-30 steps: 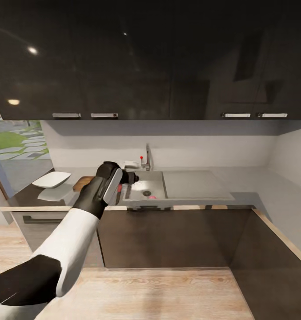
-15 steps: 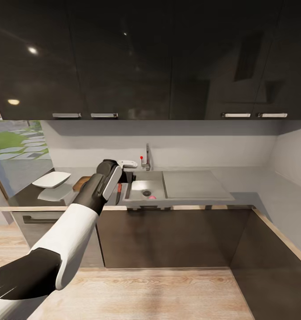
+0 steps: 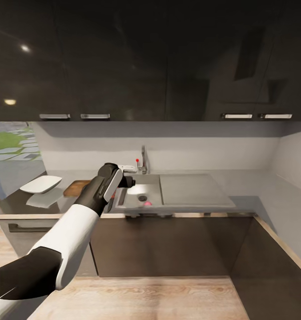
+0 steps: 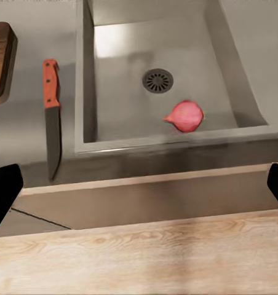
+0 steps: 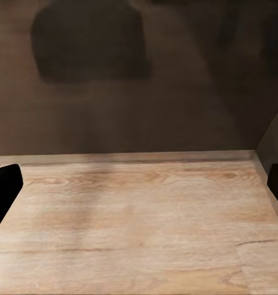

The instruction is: In the kitchen, take the Vidalia onion out of the sink, dice it on the chopping board with the paring knife, put the diced onion into the bowl on the countertop, then place both the paring knife and the chopping board into the sink.

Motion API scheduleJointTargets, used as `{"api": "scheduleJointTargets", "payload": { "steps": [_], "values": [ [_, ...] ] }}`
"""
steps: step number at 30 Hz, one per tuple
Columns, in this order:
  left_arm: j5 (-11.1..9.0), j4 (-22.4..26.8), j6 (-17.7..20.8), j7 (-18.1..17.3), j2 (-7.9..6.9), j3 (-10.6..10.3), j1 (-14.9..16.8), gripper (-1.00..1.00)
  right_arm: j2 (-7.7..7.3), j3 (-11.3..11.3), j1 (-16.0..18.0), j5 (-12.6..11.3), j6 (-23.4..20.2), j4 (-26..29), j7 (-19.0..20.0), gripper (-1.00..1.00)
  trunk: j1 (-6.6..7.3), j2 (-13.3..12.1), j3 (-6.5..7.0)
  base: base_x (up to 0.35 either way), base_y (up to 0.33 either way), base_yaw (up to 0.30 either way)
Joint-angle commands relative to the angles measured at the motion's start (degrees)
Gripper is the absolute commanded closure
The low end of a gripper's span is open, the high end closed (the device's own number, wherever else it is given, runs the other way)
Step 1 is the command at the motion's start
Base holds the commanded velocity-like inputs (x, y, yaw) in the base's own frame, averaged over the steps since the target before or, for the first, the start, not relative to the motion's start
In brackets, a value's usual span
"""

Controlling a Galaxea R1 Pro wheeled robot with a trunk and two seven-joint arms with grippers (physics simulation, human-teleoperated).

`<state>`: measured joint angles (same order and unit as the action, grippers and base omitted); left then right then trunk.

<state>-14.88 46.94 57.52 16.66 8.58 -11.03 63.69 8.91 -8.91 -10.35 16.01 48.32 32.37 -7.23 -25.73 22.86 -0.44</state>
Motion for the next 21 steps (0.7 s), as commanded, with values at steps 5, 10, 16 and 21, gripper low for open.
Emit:
{"api": "scheduleJointTargets", "payload": {
  "steps": [5, 10, 16, 21],
  "values": [
    [-0.6, -0.7, 0.1, 0.6, 0.03, -0.1, 0.0, -1.0, 0.13, -0.2, 0.0, 0.6, 0.1, 0.1, -0.3, -1.0, -0.06, 0.1, -0.04, 0.291, -0.156, 0.0],
    [-0.6, -2.1, 0.0, 0.6, -0.01, -0.1, 0.0, -1.0, 0.14, -0.2, 0.0, 0.7, 0.1, 0.1, -0.3, -1.0, -0.06, 0.1, -0.04, 0.292, -0.172, 0.0],
    [-0.6, -4.9, 0.0, 0.5, 0.02, -0.1, -0.1, -1.0, 0.15, -0.2, 0.0, 0.6, 0.1, 0.1, -0.3, -1.0, -0.06, 0.1, -0.04, 0.292, -0.182, 0.0],
    [-0.6, -10.2, 0.0, 0.5, 0.08, 0.0, -0.1, -1.0, 0.15, -0.2, 0.0, 0.6, 0.1, 0.1, -0.3, -1.0, -0.06, 0.1, -0.04, 0.288, -0.183, 0.0]
  ]
}}
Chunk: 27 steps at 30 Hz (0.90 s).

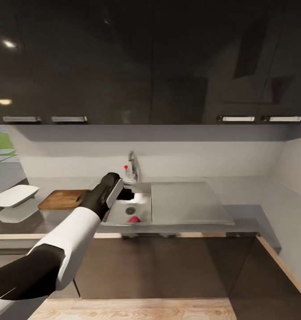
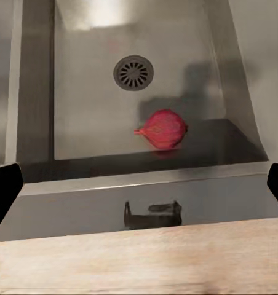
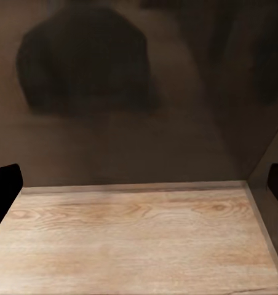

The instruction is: In the kitchen, take the Vidalia onion out of the sink, dice it on the chopping board with the paring knife, put the diced onion into the bowl on the countertop, then place both the paring knife and the chopping board into the sink.

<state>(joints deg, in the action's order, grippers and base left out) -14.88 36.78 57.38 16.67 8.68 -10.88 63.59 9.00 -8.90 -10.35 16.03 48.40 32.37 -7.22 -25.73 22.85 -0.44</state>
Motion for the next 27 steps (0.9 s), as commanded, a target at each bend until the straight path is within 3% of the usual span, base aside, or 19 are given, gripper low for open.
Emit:
{"api": "scheduleJointTargets", "payload": {
  "steps": [1, 8, 27],
  "values": [
    [-0.6, -0.6, 0.2, 0.5, -0.03, -0.2, 0.0, -1.0, 0.06, -0.2, 0.0, 0.6, 0.0, 0.1, -0.3, -1.0, -0.05, 0.1, -0.04, 0.254, -0.174, 0.0],
    [-0.6, -4.4, 0.3, 0.6, -0.07, -0.2, 0.0, -1.0, 0.06, -0.2, 0.0, 0.6, 0.0, 0.1, -0.3, -1.0, -0.05, 0.1, -0.04, 0.102, -0.073, 0.0],
    [-0.7, -5.0, 0.4, 0.6, -0.07, -0.2, 0.0, -1.0, 0.06, -0.2, 0.0, 0.6, -0.1, 0.1, -0.3, -1.0, -0.05, 0.1, -0.31, 0.004, -0.003, 0.0]
  ]
}}
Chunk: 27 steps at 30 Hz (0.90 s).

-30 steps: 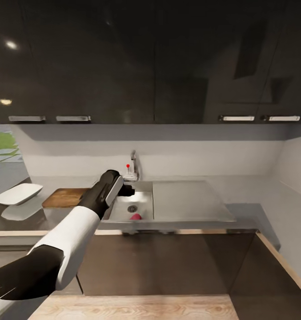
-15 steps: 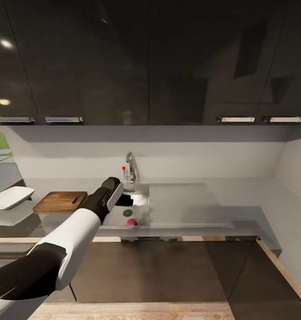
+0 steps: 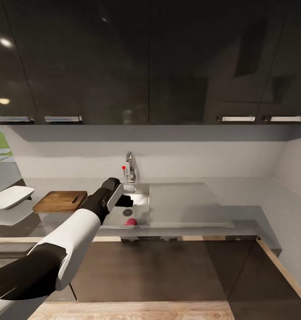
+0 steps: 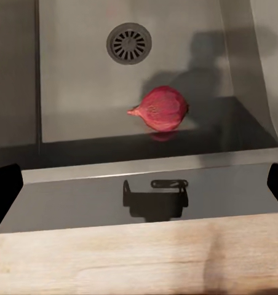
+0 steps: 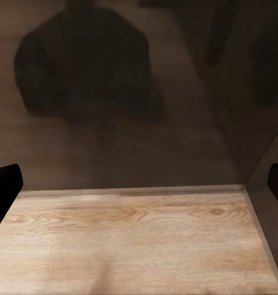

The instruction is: In the kitchen, take the Vidalia onion out of the sink, dice it on the chopping board with the paring knife, put the diced onion into the bowl on the countertop, then place both the paring knife and the chopping board into the sink.

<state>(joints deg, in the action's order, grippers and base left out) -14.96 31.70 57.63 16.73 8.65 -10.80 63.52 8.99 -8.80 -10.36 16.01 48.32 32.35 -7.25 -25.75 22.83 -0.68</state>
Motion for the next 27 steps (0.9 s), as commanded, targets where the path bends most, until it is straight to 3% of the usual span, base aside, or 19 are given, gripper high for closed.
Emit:
{"api": "scheduleJointTargets", "payload": {
  "steps": [1, 24, 27],
  "values": [
    [-0.6, -0.1, 0.2, 0.5, -0.03, -0.3, 0.0, -1.0, 0.06, -0.3, 0.0, 0.6, 0.0, 0.1, -0.3, -1.0, -0.03, 0.1, -0.13, 0.0, 0.0, 0.0],
    [-0.6, -4.3, 0.1, 0.4, 0.13, -0.3, 0.0, -1.0, 0.08, -0.2, 0.0, 0.7, 0.0, 0.1, -0.3, -1.0, -0.03, 0.1, -1.61, 0.117, -0.005, 0.0],
    [-0.6, -6.1, 0.1, -1.2, 0.14, -0.3, 0.0, -1.0, 0.08, -0.2, 0.0, 0.7, 0.0, 0.1, -0.3, -1.0, -0.03, 0.1, -1.81, 0.092, 0.0, 0.0]
  ]
}}
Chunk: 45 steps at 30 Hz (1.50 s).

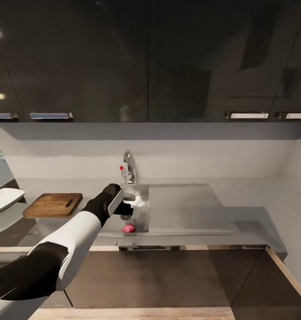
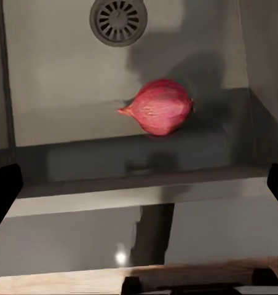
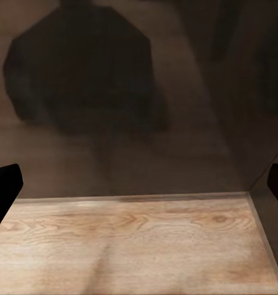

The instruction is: In the kitchen, take the Vidalia onion out of the sink, dice it on the chopping board with the paring knife, put the diced onion into the bowl on the countertop, then place both the paring knife and the chopping board into the sink.

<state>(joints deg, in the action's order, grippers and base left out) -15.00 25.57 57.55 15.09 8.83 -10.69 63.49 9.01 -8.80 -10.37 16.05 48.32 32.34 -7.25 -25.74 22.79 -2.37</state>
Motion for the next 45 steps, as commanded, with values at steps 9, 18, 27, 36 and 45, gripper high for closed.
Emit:
{"api": "scheduleJointTargets", "payload": {
  "steps": [9, 18, 27, 36, 45],
  "values": [
    [-0.6, -2.5, -0.1, -3.3, -0.04, -0.4, 0.1, -1.0, 0.13, -0.3, 0.0, 0.6, 0.1, 0.1, -0.3, -1.0, -0.05, 0.1, -0.7, 0.075, 0.0, 0.0],
    [-0.6, -3.6, -0.2, -3.4, -0.14, -0.4, 0.1, -1.0, 0.13, -0.3, 0.0, 0.6, 0.0, 0.1, -0.3, -1.0, -0.05, 0.1, -1.29, 0.128, 0.0, 0.0],
    [-0.6, -3.6, -0.2, -3.5, -0.21, -0.4, 0.1, -1.0, 0.13, -0.3, 0.0, 0.6, 0.0, 0.1, -0.3, -1.0, -0.05, 0.1, -1.87, 0.096, 0.0, 0.0],
    [-0.6, -4.4, -0.2, -3.4, -0.21, -0.4, 0.1, -1.0, 0.13, -0.3, 0.0, 0.7, 0.0, 0.1, -0.3, -1.0, -0.05, 0.1, -2.49, 0.034, 0.0, 0.0],
    [-0.6, -4.5, -0.1, -3.3, -0.21, -0.4, 0.0, -1.0, 0.13, -0.3, 0.0, 0.7, 0.0, 0.1, -0.3, -1.0, -0.05, 0.1, -3.22, 0.001, 0.0, 0.0]
  ]
}}
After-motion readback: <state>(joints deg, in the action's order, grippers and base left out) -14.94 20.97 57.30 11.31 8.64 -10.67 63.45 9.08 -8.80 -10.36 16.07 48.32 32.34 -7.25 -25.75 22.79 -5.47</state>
